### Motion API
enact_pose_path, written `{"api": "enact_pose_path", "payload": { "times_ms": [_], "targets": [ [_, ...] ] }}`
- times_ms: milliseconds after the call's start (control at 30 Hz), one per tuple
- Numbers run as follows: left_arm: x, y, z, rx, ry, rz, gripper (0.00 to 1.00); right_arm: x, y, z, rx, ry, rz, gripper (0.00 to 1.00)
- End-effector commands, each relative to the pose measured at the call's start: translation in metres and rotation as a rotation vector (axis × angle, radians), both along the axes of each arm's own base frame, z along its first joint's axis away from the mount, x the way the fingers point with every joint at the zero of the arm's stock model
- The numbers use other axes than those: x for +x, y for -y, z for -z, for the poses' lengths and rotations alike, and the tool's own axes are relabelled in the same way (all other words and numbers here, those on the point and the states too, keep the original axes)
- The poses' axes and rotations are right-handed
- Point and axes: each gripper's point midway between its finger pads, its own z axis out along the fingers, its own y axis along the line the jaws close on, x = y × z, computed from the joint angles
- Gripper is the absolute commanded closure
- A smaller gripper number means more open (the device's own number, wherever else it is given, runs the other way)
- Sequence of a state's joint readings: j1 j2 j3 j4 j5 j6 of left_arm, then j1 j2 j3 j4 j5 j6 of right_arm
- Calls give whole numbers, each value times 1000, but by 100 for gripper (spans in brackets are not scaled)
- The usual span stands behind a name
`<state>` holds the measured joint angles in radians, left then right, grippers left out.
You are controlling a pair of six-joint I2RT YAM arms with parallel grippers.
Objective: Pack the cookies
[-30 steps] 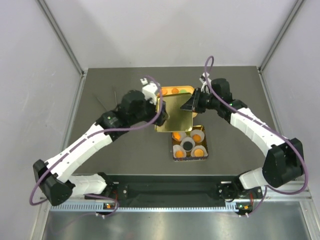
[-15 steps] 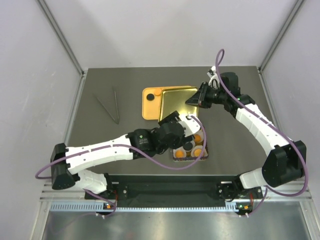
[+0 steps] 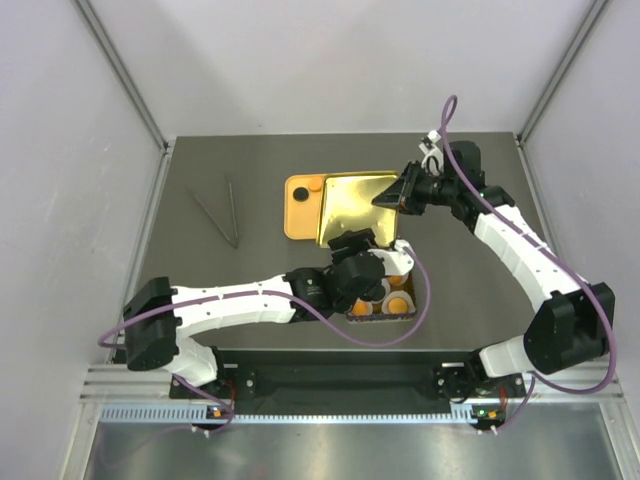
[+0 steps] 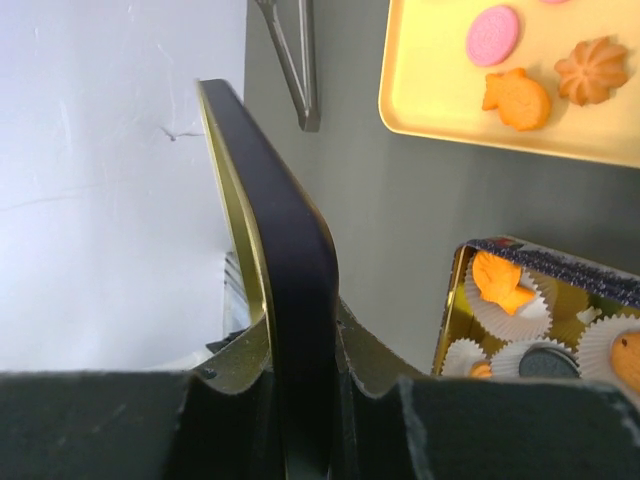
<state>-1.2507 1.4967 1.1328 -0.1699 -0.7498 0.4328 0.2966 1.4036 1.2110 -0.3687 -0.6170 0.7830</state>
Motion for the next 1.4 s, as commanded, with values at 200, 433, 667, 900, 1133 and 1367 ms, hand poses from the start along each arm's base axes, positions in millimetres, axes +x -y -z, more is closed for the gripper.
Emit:
{"api": "enact_pose_path", "payload": {
  "times_ms": [200, 433, 667, 900, 1133, 1367],
  "targets": [
    [22, 4, -36, -23, 240, -62, 53, -5, 2, -34, 80, 25, 26, 100],
    [25, 13, -35, 33, 286, -52, 80, -9, 6, -35, 75, 33, 34, 100],
    [21, 28, -39, -21, 244, 5, 100, -12, 11, -31, 41, 71, 46, 61],
    [7, 49, -32, -106, 94, 86, 100, -11, 42, -66, -59, 290, 154, 9],
    [-21, 69, -18, -263, -165, 169, 100, -12, 96, -93, -189, 419, 358, 0],
    [-32, 77, -46, -617, -507, 240, 100, -24, 144, -91, -330, 479, 534, 0]
  ]
}}
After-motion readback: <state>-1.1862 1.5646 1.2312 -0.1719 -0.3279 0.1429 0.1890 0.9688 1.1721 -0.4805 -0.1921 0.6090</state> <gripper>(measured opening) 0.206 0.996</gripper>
